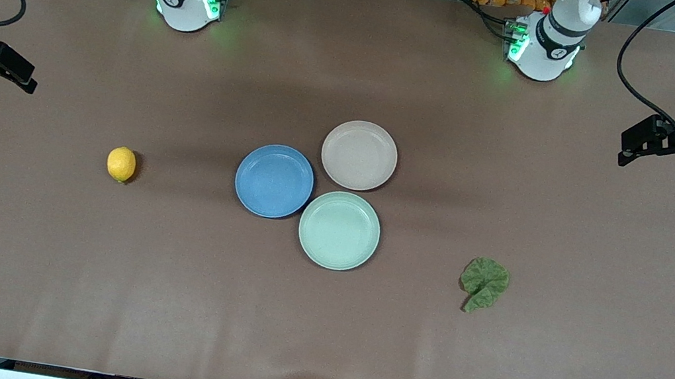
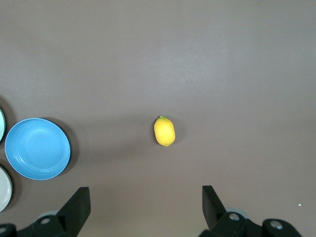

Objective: Place lemon and lettuce in plates
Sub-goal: 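Move the right gripper to the lemon while the left gripper reaches the lettuce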

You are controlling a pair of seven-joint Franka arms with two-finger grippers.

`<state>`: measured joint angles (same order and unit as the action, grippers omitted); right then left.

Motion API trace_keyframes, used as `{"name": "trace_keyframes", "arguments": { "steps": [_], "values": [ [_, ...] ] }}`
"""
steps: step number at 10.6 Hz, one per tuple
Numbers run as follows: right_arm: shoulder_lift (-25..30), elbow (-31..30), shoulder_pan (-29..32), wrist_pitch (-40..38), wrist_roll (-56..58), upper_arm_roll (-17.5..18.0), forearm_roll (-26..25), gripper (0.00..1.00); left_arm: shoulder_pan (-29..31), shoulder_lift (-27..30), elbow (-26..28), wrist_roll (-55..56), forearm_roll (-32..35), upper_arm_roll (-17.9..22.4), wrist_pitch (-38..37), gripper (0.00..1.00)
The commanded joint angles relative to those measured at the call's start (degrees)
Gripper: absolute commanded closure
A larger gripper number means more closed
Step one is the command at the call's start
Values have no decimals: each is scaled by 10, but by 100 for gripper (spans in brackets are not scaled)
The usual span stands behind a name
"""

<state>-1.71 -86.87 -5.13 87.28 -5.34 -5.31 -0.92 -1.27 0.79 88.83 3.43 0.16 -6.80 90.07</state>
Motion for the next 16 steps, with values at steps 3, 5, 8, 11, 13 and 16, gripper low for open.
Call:
{"name": "trace_keyframes", "arguments": {
  "steps": [3, 5, 8, 11, 13, 16],
  "values": [
    [7, -8, 2, -1, -3, 1, 5, 0, -1, -12, -13, -1, 5, -1, -9, 0],
    [8, -8, 2, 0, -2, 0, 5, 0, -2, -25, -13, -1, 5, -2, -9, 0],
    [7, -14, 4, 4, 2, -1, 5, 0, -12, -59, -14, 0, 5, -3, 24, 0],
    [8, -55, 7, 45, 4, -3, 6, 0, -15, -105, -14, -4, 8, -3, 62, 0],
    [8, -91, 12, 74, 6, -4, 9, 0, -35, -131, -14, -2, 20, -2, 82, 0],
    [9, -162, 14, 151, 26, -6, 9, 0, -37, -197, -9, -4, 25, -3, 150, 0]
  ]
}}
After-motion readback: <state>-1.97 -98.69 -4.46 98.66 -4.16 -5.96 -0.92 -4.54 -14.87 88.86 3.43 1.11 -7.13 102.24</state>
